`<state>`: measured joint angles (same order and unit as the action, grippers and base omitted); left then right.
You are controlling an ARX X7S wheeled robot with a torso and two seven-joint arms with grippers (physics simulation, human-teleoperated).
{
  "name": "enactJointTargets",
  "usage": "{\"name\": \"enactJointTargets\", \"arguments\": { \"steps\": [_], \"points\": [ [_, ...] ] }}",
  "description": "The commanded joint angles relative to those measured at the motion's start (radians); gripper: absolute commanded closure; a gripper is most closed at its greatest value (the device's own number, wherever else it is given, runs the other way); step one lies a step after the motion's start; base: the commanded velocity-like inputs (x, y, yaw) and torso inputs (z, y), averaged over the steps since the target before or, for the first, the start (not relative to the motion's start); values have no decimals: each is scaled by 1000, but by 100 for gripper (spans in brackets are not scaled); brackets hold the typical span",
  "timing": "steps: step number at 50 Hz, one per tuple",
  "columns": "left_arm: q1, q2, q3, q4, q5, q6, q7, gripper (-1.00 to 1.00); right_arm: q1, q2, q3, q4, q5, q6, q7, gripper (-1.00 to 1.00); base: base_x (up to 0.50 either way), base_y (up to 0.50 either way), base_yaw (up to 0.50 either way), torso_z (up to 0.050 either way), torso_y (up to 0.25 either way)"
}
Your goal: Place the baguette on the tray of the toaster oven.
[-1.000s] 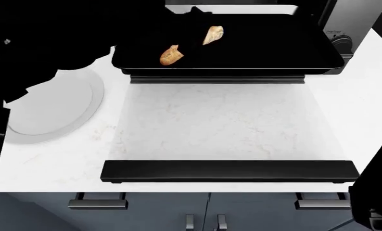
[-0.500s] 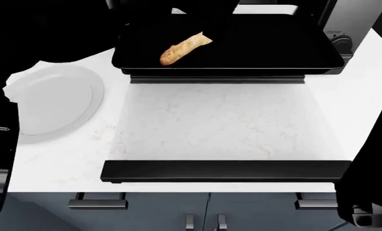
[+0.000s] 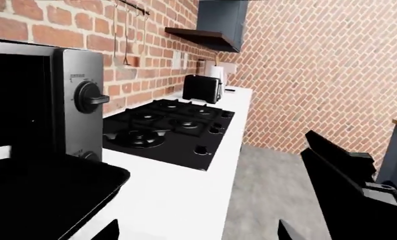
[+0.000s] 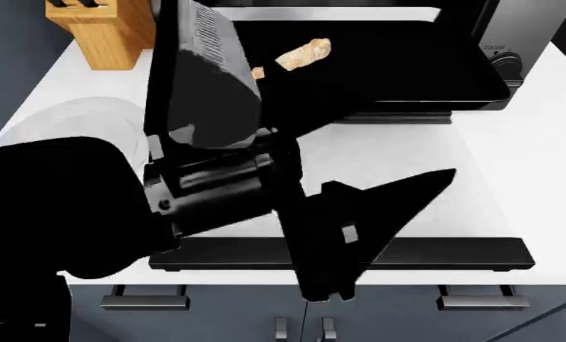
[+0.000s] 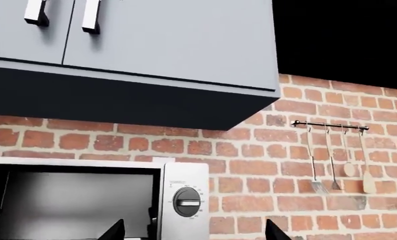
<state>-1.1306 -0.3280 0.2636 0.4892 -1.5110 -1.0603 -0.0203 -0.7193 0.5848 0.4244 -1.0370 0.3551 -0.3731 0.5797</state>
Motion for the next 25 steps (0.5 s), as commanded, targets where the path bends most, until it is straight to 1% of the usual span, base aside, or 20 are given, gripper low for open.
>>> {"name": "enactJointTargets", "arguments": {
  "steps": [1,2,4,5,7,8,9,10,14,15,16,18,21,25],
  "points": [
    [625,-13,-83,450,195,63,281,-100,-66,-451,223,-10,24,-4,-371,-100,0,0,0,0,0],
    [627,-15,-84,448,194,66,285,-100,-66,-434,217,-10,17,-1,-352,-100,0,0,0,0,0],
    [645,-24,-97,442,204,85,310,-100,-66,-345,171,-10,-20,20,-254,-100,0,0,0,0,0],
    [663,-34,-107,435,228,101,342,-100,-66,-239,120,-10,-54,48,-142,-100,0,0,0,0,0],
    [691,-46,-118,433,255,121,375,-100,-66,-74,65,-10,-67,73,15,-100,0,0,0,0,0],
    [700,-49,-123,430,265,130,383,-100,-66,18,43,-10,-64,91,106,-100,0,0,0,0,0],
    [708,-53,-132,425,272,140,388,-100,-66,161,5,-10,-58,106,239,-100,0,0,0,0,0],
    [708,-54,-131,424,273,141,389,-100,-66,208,-12,-10,-64,111,290,-100,0,0,0,0,0],
    [742,-66,-156,405,298,169,400,-100,-65,733,-151,-10,-32,99,774,-100,0,0,0,0,0],
    [749,-66,-158,391,305,175,404,-100,-62,845,-173,-10,-22,90,877,-100,0,0,0,0,0],
    [754,-66,-156,384,319,180,413,-100,-58,911,-193,-10,-18,80,938,-100,0,0,0,0,0],
    [758,-62,-149,360,344,186,422,-100,-36,963,-225,-5,-9,66,975,-100,0,0,0,0,0],
    [755,-57,-138,331,359,189,434,-100,-21,962,-259,13,-38,18,952,-100,0,0,0,0,0],
    [743,-49,-124,311,368,188,436,-100,-6,952,-310,24,-67,8,954,-100,0,0,0,0,0]
  ]
}}
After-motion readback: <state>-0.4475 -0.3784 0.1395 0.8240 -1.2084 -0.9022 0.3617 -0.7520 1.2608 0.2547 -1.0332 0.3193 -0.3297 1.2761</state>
